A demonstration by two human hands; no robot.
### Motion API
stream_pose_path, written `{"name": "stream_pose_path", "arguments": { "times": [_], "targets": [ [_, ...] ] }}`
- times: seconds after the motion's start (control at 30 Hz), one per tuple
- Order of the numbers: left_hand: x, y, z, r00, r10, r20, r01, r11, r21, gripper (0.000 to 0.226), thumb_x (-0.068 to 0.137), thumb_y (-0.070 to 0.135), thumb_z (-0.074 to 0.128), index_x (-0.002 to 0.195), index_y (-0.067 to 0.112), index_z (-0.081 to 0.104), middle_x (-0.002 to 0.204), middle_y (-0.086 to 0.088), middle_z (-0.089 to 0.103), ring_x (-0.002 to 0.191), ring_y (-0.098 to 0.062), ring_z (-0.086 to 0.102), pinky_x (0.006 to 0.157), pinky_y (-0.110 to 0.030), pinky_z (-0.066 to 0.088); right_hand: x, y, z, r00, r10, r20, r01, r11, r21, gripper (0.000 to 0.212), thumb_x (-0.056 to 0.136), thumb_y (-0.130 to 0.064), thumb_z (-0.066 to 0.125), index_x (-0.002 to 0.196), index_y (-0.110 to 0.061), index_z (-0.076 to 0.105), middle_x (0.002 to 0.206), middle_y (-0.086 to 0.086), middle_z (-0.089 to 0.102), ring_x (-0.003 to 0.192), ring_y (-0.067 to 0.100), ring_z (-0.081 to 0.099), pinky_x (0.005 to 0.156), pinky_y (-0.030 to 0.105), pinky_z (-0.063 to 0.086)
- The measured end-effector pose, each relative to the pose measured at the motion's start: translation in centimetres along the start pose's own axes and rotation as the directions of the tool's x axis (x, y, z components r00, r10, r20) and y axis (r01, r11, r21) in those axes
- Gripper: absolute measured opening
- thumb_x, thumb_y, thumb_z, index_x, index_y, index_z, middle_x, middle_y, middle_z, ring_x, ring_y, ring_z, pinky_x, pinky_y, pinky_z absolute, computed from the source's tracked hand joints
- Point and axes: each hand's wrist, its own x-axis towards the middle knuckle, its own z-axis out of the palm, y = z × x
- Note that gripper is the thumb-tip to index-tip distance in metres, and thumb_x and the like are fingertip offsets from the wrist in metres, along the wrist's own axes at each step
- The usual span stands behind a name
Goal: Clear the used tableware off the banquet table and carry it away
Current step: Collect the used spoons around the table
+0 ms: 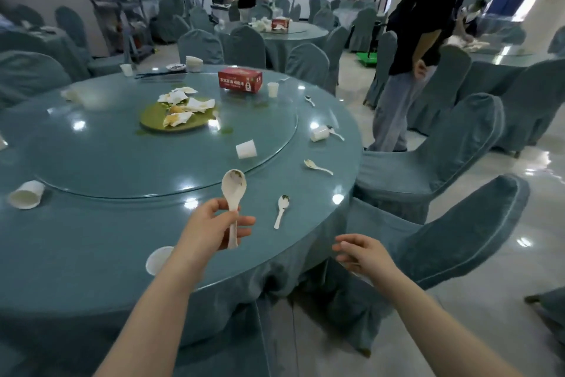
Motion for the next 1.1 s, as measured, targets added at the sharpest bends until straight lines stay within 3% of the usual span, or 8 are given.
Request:
{"name": "stream_pose_path", "arguments": {
  "times": [0.13,0.2,0.37,0.5,0.63,0.83,0.93,1.1],
  "targets": [
    [1.5,-1.7,8.0,0.993,-0.068,-0.101,0.063,0.997,-0.049,0.011,0.094,0.005,0.051,0.096,0.011,0.058,0.085,-0.006,0.072,0.073,-0.020,0.070,0.074,-0.036,0.054,3.1,0.3,-7.5,1.000,-0.002,0.002,0.002,0.999,-0.034,0.012,0.094,-0.009,0.056,0.100,-0.012,0.066,0.093,0.006,0.071,0.072,0.015,0.060,0.064,0.024,0.047],
    [2.0,-2.3,10.6,0.985,-0.092,-0.144,0.088,0.996,-0.032,0.011,0.092,0.004,0.053,0.096,0.011,0.062,0.085,-0.006,0.068,0.075,-0.020,0.067,0.082,-0.040,0.054,4.1,0.2,-10.3,1.000,-0.009,0.008,0.009,0.998,-0.057,0.011,0.093,-0.010,0.056,0.096,-0.014,0.066,0.091,0.003,0.072,0.071,0.015,0.060,0.064,0.024,0.046],
    [3.5,-3.3,13.7,0.971,-0.088,-0.223,0.102,0.994,0.050,0.013,0.090,0.004,0.060,0.101,0.007,0.067,0.087,-0.007,0.069,0.077,-0.018,0.066,0.081,-0.035,0.053,7.3,-0.7,-13.6,0.998,-0.035,0.052,0.040,0.995,-0.088,0.011,0.091,-0.010,0.059,0.092,-0.017,0.068,0.093,0.006,0.071,0.073,0.015,0.060,0.065,0.024,0.047],
    [5.1,-4.5,14.2,0.960,-0.117,-0.255,0.135,0.989,0.054,0.015,0.088,0.006,0.064,0.101,0.011,0.068,0.091,-0.006,0.070,0.079,-0.017,0.068,0.079,-0.031,0.053,9.9,-1.2,-12.8,0.994,-0.033,0.102,0.043,0.995,-0.088,0.011,0.091,-0.011,0.059,0.093,-0.017,0.068,0.093,0.004,0.071,0.073,0.014,0.060,0.067,0.025,0.047],
    [8.2,-5.7,13.7,0.946,-0.141,-0.291,0.179,0.978,0.110,0.013,0.085,0.008,0.067,0.094,0.017,0.071,0.085,-0.003,0.073,0.079,-0.017,0.070,0.084,-0.036,0.052,13.3,-1.7,-11.4,0.988,-0.016,0.153,0.035,0.992,-0.123,0.013,0.092,-0.011,0.057,0.097,-0.015,0.068,0.093,0.004,0.072,0.073,0.014,0.060,0.068,0.028,0.048],
    [15.8,-8.1,12.8,0.945,-0.165,-0.282,0.241,0.935,0.261,0.020,0.082,0.006,0.066,0.084,0.023,0.076,0.060,0.006,0.067,0.062,-0.015,0.054,0.055,-0.024,0.037,21.1,-3.1,-8.9,0.988,-0.004,0.155,0.038,0.975,-0.218,0.012,0.089,-0.010,0.059,0.094,-0.013,0.070,0.081,0.000,0.071,0.070,0.013,0.061,0.066,0.026,0.048],
    [19.8,-9.0,12.2,0.930,-0.192,-0.314,0.290,0.907,0.305,0.016,0.079,0.007,0.070,0.094,0.012,0.075,0.072,0.000,0.070,0.070,-0.019,0.062,0.065,-0.028,0.045,24.7,-3.6,-7.5,0.989,0.029,0.148,0.013,0.961,-0.276,0.012,0.087,-0.009,0.060,0.092,-0.015,0.069,0.085,0.004,0.072,0.072,0.015,0.061,0.067,0.025,0.049],
    [23.7,-10.5,11.9,0.888,-0.259,-0.381,0.401,0.841,0.364,0.025,0.076,0.016,0.074,0.100,0.016,0.067,0.091,-0.005,0.072,0.082,-0.022,0.067,0.068,-0.028,0.047,29.2,-3.9,-5.7,0.988,0.045,0.147,0.012,0.931,-0.364,0.012,0.087,-0.008,0.059,0.086,-0.018,0.067,0.085,0.003,0.070,0.068,0.012,0.060,0.061,0.019,0.046]
  ]
}}
